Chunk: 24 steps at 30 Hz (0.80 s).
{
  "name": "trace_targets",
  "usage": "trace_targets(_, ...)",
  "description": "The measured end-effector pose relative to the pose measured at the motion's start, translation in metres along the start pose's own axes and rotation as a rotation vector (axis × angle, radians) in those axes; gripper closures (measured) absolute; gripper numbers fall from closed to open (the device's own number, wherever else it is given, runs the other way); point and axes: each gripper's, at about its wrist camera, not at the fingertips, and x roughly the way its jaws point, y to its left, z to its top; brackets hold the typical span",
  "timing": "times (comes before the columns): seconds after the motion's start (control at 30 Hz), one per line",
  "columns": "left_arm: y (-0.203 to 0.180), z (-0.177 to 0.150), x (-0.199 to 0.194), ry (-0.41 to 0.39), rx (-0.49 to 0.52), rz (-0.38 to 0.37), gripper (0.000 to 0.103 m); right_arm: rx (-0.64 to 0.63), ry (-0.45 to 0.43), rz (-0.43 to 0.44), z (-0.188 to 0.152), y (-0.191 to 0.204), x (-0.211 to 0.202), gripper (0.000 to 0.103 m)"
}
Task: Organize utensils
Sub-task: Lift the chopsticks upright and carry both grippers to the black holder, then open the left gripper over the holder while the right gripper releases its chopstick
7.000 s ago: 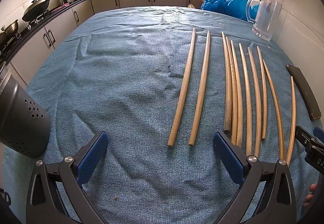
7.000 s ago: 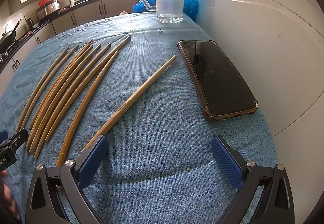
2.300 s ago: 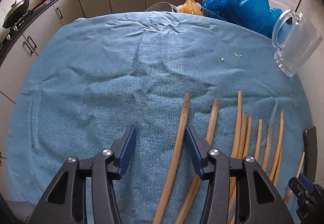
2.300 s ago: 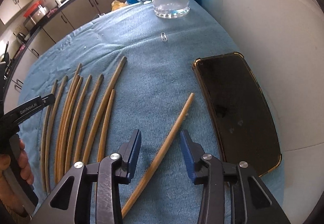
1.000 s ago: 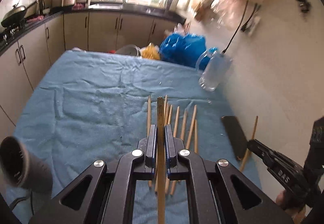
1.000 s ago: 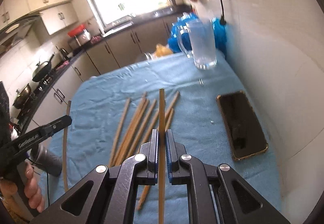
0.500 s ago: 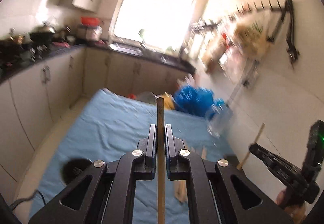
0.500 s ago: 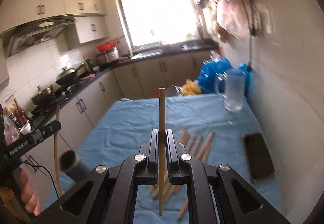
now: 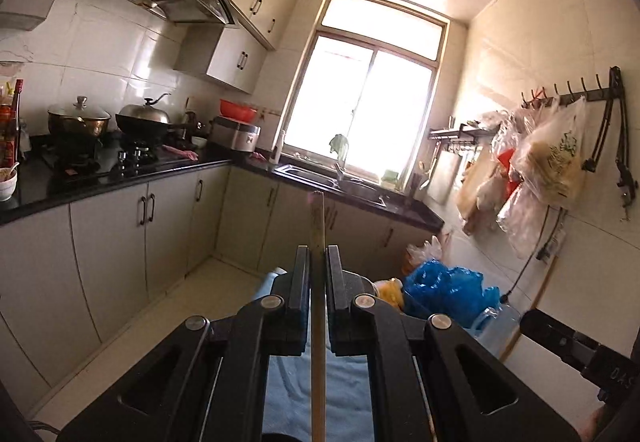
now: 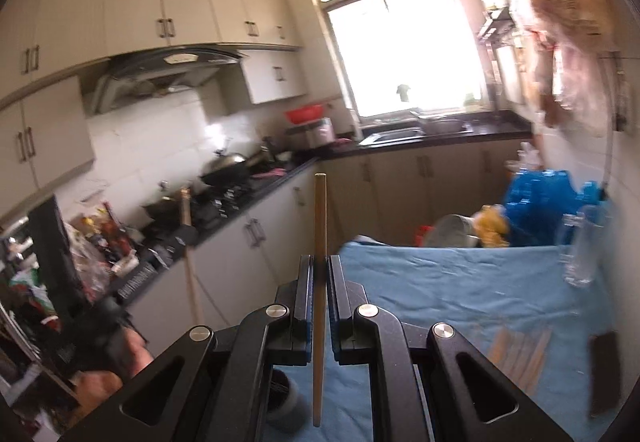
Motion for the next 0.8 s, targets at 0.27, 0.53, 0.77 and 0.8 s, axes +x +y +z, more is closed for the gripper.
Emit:
trace_targets(0.27,0.03,-0.029,0.041,0.06,-0.03,0.024,0.096,0.03,0.063,0.069,-0.018,0.024,0.077,0.096)
trace_targets(0.53,0.042,-0.064,0.061,0.156,-0.011,0.084,0.096,0.05,0.242,0.046,-0.063,0.008,0.128,0.096)
trace_targets(0.77,0.04,-0.068,0.046,0.161,0.006,0.111,0.078,0.064,0.282,0.048,-0.074,0.002,0.135,0.095)
trace_targets(0.8,0.04,-0.068,0.043,0.154,0.003,0.121,0.068,0.065,0.282,0.049,-0.074,0.002,0.134,0.095)
